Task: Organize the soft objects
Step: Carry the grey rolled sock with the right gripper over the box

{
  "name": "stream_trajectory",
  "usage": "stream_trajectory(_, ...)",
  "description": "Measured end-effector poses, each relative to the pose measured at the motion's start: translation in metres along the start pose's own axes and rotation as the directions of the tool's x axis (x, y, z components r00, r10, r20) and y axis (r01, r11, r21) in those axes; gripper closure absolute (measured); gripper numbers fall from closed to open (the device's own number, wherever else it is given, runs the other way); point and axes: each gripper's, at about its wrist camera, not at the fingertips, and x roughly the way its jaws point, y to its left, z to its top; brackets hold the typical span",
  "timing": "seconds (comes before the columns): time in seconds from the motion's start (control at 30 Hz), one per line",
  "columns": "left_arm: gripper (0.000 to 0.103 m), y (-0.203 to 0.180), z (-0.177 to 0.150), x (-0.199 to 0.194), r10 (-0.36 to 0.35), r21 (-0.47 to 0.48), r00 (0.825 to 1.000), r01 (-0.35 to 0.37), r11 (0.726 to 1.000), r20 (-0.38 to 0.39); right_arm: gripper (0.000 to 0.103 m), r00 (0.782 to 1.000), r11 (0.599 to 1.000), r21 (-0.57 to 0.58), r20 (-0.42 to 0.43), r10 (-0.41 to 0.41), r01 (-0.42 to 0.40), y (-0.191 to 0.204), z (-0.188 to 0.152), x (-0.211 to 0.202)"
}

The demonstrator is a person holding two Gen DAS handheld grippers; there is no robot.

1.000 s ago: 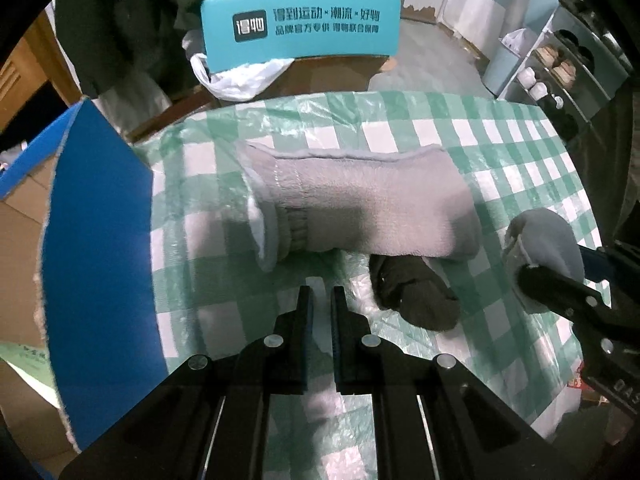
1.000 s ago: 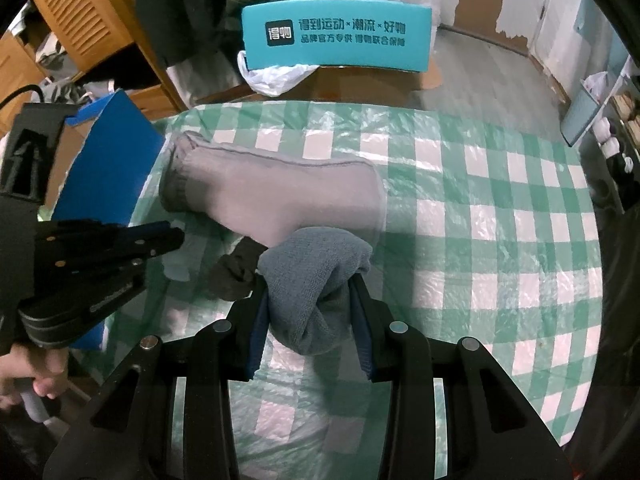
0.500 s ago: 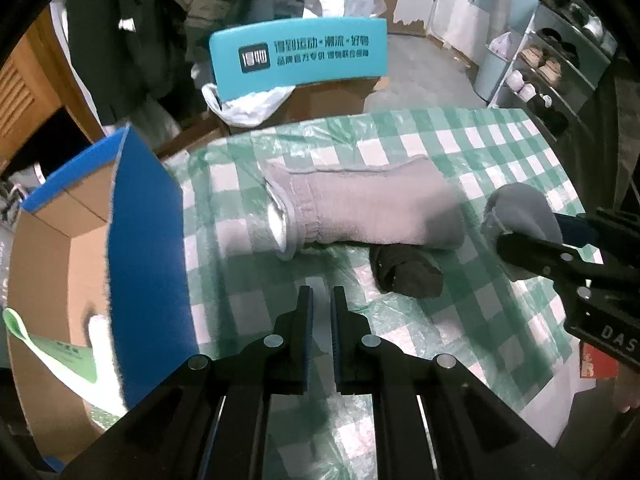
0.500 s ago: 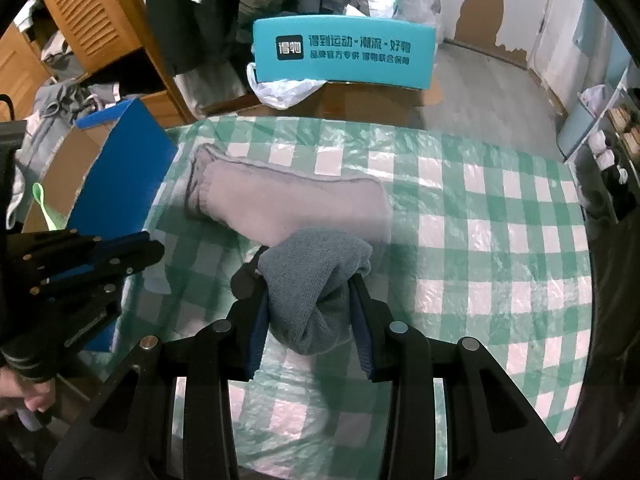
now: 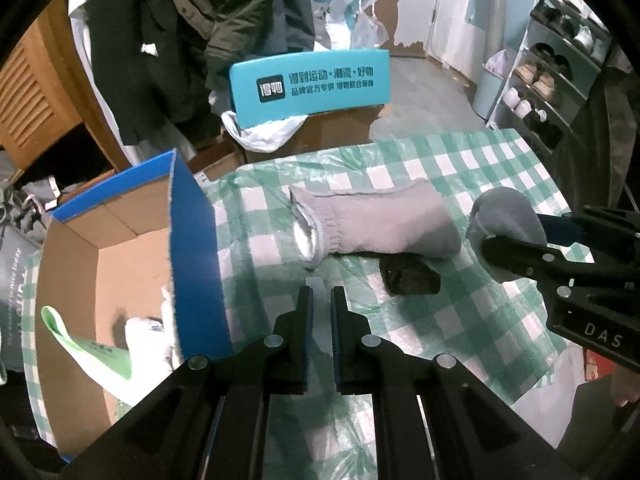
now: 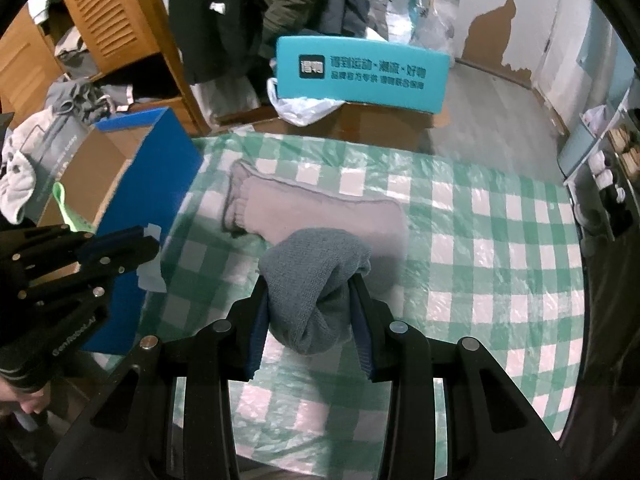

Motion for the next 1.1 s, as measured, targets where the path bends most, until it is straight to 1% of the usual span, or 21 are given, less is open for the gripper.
stream_trajectory(0.7,0.095,0.044,-0.013,-0.055,0.031,-0.028,0.994,-0.028,0.999,0.105,0.066,0.997,0.994,-0.092,0.048,0.060,-0.055,0.065,0.013,-0.023)
stream_trajectory(0.93,0.094,0.063,-0.018,-0.064,0.044,-0.049,0.991,-0.038,0.998,0.123,0.066,0.995,0.990,-0.123,0.055,0.082,-0.075,0.090,0.021,-0.024)
stream_trajectory(1.1,0.094,0.077,-0.023,-0.066,0.057,-0.064,0.991,-0.050,0.997,0.121,0.066,0.994,0.986,-0.140,0.051,0.096,-0.088,0.106,0.026,-0.020)
